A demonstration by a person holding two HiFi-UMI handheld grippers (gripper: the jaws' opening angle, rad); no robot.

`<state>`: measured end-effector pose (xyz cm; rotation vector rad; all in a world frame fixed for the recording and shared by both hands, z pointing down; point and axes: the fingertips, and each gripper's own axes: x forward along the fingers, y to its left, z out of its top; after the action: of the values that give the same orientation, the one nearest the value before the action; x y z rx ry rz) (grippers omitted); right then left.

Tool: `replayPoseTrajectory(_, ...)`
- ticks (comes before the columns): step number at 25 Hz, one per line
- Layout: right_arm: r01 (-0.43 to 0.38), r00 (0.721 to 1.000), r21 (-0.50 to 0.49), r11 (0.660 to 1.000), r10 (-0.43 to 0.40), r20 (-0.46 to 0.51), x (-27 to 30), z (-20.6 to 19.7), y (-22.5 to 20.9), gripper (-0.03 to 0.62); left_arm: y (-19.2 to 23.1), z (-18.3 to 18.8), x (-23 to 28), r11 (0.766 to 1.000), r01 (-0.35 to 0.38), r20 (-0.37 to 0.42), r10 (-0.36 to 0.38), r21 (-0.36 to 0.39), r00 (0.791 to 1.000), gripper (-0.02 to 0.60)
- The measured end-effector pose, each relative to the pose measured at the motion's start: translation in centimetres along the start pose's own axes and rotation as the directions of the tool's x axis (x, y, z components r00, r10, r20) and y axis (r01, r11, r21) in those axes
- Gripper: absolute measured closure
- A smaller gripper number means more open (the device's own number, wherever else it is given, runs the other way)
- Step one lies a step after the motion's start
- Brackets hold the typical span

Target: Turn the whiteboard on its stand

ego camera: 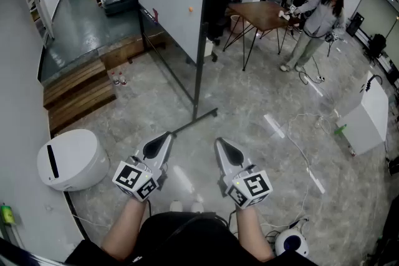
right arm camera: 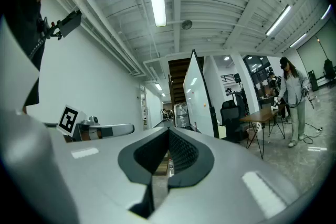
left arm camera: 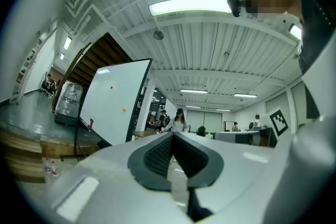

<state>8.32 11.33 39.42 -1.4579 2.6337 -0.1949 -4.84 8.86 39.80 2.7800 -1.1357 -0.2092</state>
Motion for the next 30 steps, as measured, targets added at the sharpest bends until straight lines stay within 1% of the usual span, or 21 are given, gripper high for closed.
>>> replayPoseTrajectory(6, -0.006, 1.0, -0.003, 1.0, 0.006, 0.006, 0.2, 0.6, -0.6, 0.586, -0.2, 0.3, 1.2, 0.999, 0.014, -0.003, -0.014, 0.036, 1.0, 0.578)
replayPoseTrajectory(11, -0.03, 1.0, -0.001, 1.0, 0.03, 0.007, 0.5, 1.0, -0.8, 0.586, -0.4, 0.9, 1.6, 0.999, 0.002, 0.0, -0.002, 0.046, 1.0, 0.578)
replayPoseTrajectory(15, -0.067, 0.998, 0.029, 0.997, 0.067, 0.021, 0.7, 1.4, -0.6, 0.586, -0.4, 1.0, 1.8, 0.999, -0.01, -0.001, 0.01, 0.052, 1.0, 0.578)
replayPoseTrajectory(18, -0.074, 0.997, 0.038, 0.997, 0.073, 0.022, 0.5, 1.0, -0.9, 0.586, -0.6, 0.6, 1.8, 0.998, -0.02, -0.002, 0.021, 0.051, 1.0, 0.578)
replayPoseTrajectory(24, -0.082, 0.996, 0.076, 0.994, 0.08, 0.031, -0.2, 0.6, -2.5, 0.586, -0.8, 0.0, 2.5, 0.997, -0.046, -0.008, 0.046, 0.066, 0.999, 0.578)
replayPoseTrajectory(30, -0.071, 0.997, 0.058, 0.996, 0.071, 0.006, -1.6, -0.5, -4.8, 0.586, -2.1, -1.2, 3.1, 0.995, -0.074, -0.017, 0.075, 0.07, 0.997, 0.578)
